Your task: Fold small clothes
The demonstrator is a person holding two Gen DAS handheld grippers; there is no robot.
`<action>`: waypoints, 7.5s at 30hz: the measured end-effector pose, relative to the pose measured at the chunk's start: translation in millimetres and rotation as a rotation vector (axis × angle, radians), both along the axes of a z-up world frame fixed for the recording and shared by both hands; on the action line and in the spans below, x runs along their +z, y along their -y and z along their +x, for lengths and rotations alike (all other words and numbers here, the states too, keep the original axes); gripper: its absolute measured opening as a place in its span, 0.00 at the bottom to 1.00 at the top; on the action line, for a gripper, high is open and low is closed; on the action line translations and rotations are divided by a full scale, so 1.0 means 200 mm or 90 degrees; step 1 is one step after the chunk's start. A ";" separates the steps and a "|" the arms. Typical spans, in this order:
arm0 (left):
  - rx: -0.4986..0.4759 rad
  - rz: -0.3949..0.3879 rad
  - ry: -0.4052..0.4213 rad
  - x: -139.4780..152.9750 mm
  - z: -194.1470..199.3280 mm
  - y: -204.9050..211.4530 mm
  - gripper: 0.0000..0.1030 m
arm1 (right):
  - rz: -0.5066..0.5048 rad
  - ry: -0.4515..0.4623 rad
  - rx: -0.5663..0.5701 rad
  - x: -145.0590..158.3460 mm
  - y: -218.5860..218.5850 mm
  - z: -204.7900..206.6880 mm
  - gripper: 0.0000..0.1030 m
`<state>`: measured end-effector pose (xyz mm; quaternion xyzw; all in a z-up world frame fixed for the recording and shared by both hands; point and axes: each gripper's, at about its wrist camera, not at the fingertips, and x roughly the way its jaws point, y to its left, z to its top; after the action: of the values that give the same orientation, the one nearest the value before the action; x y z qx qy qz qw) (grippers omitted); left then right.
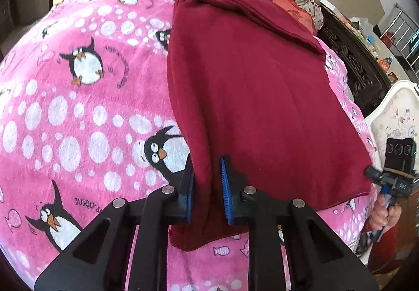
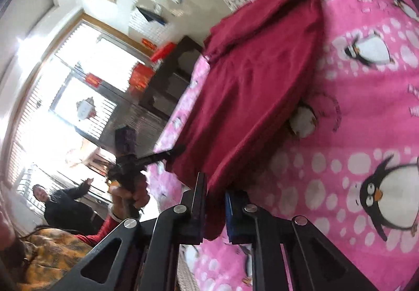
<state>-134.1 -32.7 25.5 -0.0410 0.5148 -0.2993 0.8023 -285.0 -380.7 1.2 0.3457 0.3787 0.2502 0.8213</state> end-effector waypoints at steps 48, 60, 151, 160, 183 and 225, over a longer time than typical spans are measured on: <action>0.057 -0.107 0.103 0.64 1.30 0.47 0.05 | -0.038 0.011 -0.261 0.25 0.92 1.65 0.15; 0.059 -0.041 0.147 0.50 1.37 0.64 0.39 | -0.192 0.121 -0.285 0.50 0.88 1.38 0.67; 0.172 -0.010 0.129 0.27 1.28 0.36 0.49 | -0.340 0.066 -0.188 0.50 0.34 1.61 0.28; 0.172 -0.096 0.056 0.08 1.10 0.28 0.58 | -0.362 -0.001 -0.133 0.29 -0.02 2.11 0.31; 0.131 -0.143 0.041 0.13 1.40 0.40 0.77 | -0.346 0.046 -0.163 0.47 -0.08 2.06 0.47; 0.036 -0.097 0.055 0.26 1.37 0.62 0.23 | -0.342 -0.017 -0.153 0.26 0.18 2.10 0.30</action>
<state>140.3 -156.7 77.9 -0.1036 0.4538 -0.3164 0.8266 135.5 -416.8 54.2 0.1611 0.3985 0.0375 0.9021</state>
